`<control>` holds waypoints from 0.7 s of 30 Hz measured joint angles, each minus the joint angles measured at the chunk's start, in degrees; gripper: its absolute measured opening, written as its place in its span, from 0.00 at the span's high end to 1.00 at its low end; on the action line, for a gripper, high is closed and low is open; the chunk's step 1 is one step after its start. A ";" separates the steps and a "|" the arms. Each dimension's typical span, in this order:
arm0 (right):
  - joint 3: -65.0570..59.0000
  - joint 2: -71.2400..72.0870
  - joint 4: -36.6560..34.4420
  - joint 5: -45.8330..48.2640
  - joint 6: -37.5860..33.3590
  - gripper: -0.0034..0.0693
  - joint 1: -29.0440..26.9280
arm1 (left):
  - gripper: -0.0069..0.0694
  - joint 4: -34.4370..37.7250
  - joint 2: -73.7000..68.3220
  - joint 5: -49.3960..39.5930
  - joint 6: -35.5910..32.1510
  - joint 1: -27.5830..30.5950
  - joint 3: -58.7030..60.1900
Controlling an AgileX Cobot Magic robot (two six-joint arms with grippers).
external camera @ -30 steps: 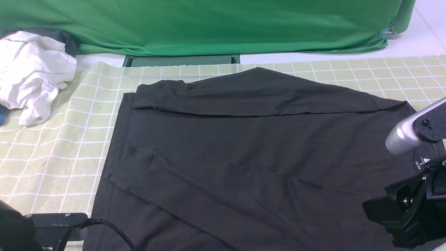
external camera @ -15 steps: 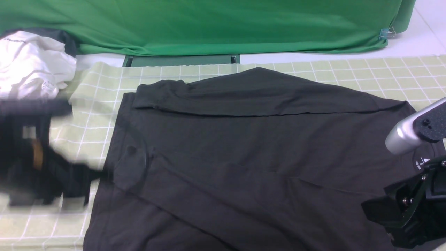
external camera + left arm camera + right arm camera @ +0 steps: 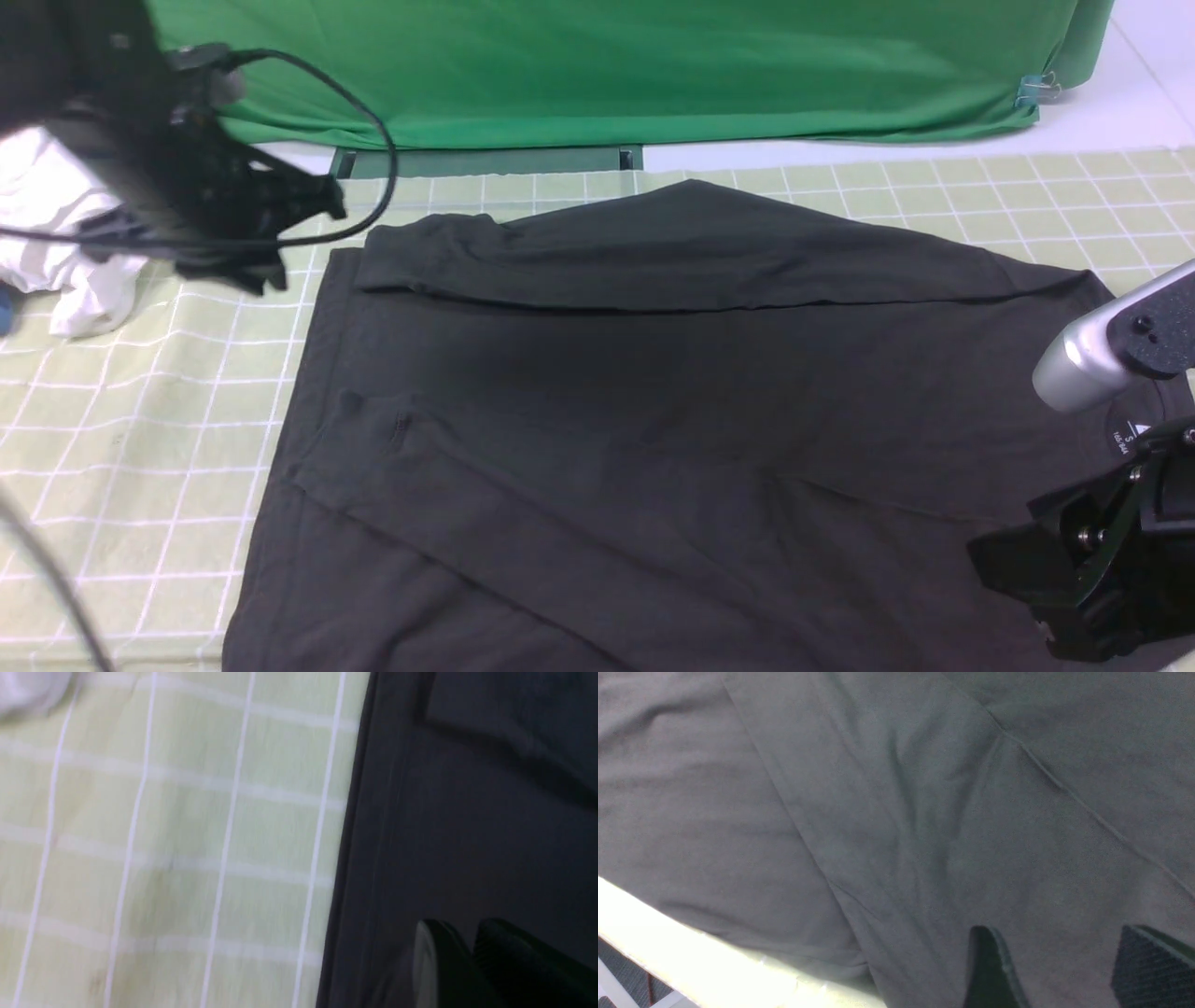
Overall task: Fold a long-sleeved shirt over a green coffee tablecloth.
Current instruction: 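Grab the top left corner of the dark shirt with the left gripper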
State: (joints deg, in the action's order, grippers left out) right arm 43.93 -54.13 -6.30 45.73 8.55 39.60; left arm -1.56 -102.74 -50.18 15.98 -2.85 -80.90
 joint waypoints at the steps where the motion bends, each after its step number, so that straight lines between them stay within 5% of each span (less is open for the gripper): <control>1: 0.00 0.00 0.00 -0.04 0.00 0.46 0.00 | 0.71 -0.02 -2.97 1.60 -0.94 0.00 -2.21; 10: 0.00 0.00 0.00 0.16 0.10 0.46 0.00 | 0.33 0.17 -16.22 14.71 -6.01 0.00 -8.17; 15: 0.00 0.00 0.00 0.16 0.10 0.46 0.00 | 0.25 1.12 -19.91 19.43 -8.06 0.00 -8.17; 21: 0.00 0.00 0.00 0.16 0.10 0.46 0.00 | 0.26 5.08 -22.09 22.82 -12.19 0.00 -8.46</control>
State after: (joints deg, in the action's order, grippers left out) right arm 43.93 -54.13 -6.30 45.89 8.65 39.60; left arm 3.52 -124.83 -27.36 3.79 -2.85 -89.36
